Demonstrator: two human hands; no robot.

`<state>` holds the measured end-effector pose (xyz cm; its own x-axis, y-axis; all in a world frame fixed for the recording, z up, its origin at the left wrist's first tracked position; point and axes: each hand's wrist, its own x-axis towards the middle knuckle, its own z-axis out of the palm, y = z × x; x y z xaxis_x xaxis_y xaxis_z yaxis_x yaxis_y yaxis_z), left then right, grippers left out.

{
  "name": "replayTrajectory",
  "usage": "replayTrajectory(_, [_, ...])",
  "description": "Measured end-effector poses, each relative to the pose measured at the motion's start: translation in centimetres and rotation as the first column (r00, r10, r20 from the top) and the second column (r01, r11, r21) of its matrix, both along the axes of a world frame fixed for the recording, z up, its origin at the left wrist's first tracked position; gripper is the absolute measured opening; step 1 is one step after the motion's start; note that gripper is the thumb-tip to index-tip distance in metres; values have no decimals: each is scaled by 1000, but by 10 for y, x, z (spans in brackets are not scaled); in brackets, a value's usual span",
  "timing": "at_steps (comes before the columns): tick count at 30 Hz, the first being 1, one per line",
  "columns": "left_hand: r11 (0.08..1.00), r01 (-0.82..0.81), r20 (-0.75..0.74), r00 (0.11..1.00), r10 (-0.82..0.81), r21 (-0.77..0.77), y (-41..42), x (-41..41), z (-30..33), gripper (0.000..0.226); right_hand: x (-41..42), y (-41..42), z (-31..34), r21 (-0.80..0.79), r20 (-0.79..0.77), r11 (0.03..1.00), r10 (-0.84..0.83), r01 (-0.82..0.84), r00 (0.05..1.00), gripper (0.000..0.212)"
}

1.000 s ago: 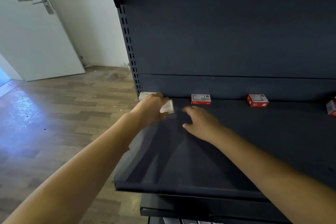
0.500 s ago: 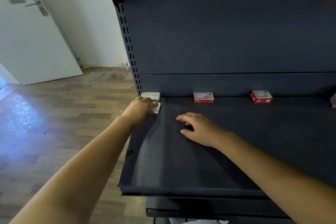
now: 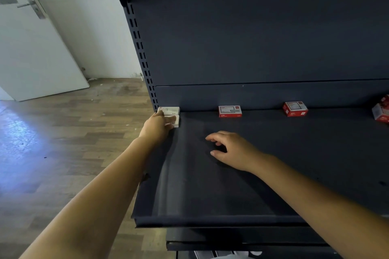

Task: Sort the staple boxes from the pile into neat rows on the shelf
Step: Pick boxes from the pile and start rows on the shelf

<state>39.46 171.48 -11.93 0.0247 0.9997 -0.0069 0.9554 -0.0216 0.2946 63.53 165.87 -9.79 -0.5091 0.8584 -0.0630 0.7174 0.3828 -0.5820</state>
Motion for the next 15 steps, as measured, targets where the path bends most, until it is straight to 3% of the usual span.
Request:
replayTrajectory(4, [1000,1,6,1000,-1,27,0,1,1,30,0,-1,-2,-5,-2,1000,3,-3,1000,43])
replayTrajectory(12, [1000,7,-218,976,-11,-20,5,6,0,26,6,-1,-2,7,-6,1000,12,-12,1000,41])
replayTrajectory(15, [999,33,-234,972,-32,1,4,7,-2,22,11,-1,-3,6,-9,1000,8,-8,1000,41])
